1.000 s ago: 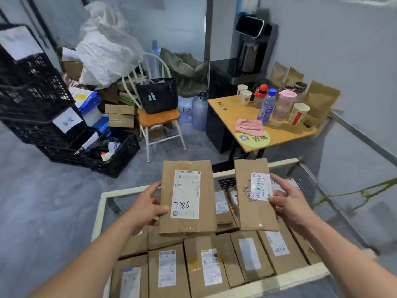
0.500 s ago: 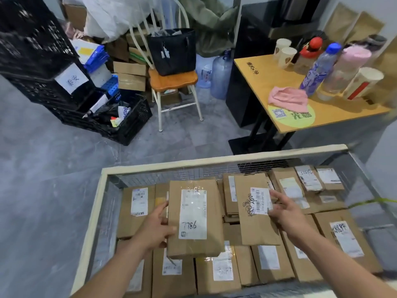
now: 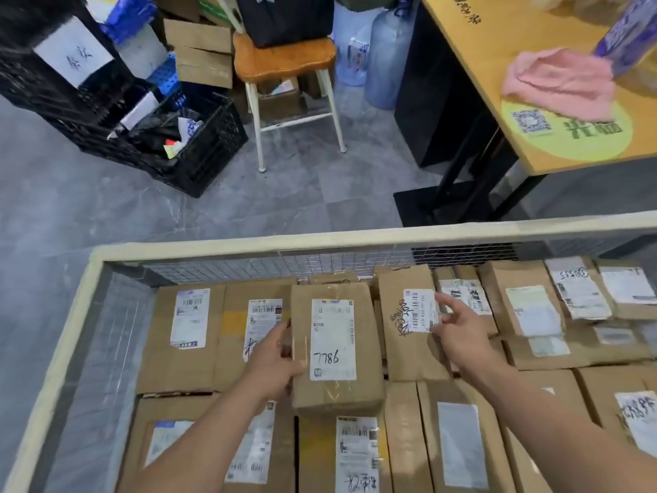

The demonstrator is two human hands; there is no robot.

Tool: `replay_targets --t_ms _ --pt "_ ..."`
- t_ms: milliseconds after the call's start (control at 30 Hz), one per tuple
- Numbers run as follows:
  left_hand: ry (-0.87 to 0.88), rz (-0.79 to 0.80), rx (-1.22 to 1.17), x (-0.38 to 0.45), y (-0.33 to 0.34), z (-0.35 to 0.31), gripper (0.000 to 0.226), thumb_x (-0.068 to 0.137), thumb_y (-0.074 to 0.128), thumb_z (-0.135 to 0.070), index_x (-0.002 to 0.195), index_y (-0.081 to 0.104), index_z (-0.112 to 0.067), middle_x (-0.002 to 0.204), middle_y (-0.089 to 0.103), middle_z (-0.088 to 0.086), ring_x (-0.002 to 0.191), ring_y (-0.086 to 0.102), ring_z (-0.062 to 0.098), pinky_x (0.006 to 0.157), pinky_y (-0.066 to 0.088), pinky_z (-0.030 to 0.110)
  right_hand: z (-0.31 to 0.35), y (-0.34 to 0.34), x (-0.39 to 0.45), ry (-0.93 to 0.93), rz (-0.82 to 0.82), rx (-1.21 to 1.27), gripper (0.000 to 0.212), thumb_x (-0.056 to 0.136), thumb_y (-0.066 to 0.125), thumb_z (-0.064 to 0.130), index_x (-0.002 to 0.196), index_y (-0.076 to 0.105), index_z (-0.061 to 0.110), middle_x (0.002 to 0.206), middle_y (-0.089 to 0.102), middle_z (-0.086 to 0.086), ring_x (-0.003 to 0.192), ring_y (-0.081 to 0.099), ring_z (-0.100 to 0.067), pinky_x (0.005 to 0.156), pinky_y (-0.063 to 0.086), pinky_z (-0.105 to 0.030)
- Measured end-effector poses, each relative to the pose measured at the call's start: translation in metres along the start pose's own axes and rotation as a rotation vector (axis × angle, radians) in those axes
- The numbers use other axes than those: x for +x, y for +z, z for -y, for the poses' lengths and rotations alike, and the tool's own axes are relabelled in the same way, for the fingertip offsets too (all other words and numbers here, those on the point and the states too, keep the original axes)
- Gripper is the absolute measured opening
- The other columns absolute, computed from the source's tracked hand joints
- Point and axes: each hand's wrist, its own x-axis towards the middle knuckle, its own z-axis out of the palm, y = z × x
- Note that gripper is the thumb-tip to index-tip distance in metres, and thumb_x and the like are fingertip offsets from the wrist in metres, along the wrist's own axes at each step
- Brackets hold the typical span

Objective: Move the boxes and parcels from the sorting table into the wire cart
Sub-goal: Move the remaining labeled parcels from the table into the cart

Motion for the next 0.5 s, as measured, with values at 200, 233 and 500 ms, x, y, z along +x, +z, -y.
replay_targets --t_ms 200,233,500 --pt "-0.009 -0.044 0.03 0.049 0.008 -0.002 0.096 0.085 0.073 0.007 0.159 0.023 -0.029 0.127 0.063 0.002 0.112 0.064 0.025 0.093 0.056 0.053 -0.007 0.014 0.042 -0.012 -0.032 -0.048 0.06 0.091 0.051 -0.017 0.141 0.056 0.017 0.102 0.074 0.005 0.102 0.07 -0.017 0.092 0.057 -0.038" --pt "-0.01 -0.046 0.03 0.055 0.009 -0.003 0.096 0.085 0.073 0.007 0.159 0.023 -0.03 0.121 0.065 0.0 0.11 0.065 0.024 0.088 0.058 0.051 -0.007 0.016 0.047 -0.016 -0.034 -0.053 0.059 0.092 0.051 -0.016 0.14 0.056 0.019 0.1 0.073 0.007 0.101 0.07 -0.016 0.093 0.057 -0.039" --pt "0.039 -0.104 0.113 0.083 0.018 -0.006 0.084 0.088 0.069 0.005 0.156 0.033 -0.027 0.132 0.061 0.002 0.113 0.064 0.026 0.092 0.057 0.049 -0.013 0.02 0.053 -0.17 -0.066 -0.382 0.061 0.092 0.052 -0.005 0.148 0.052 0.018 0.141 0.062 -0.001 0.124 0.061 -0.026 0.105 0.049 -0.037"
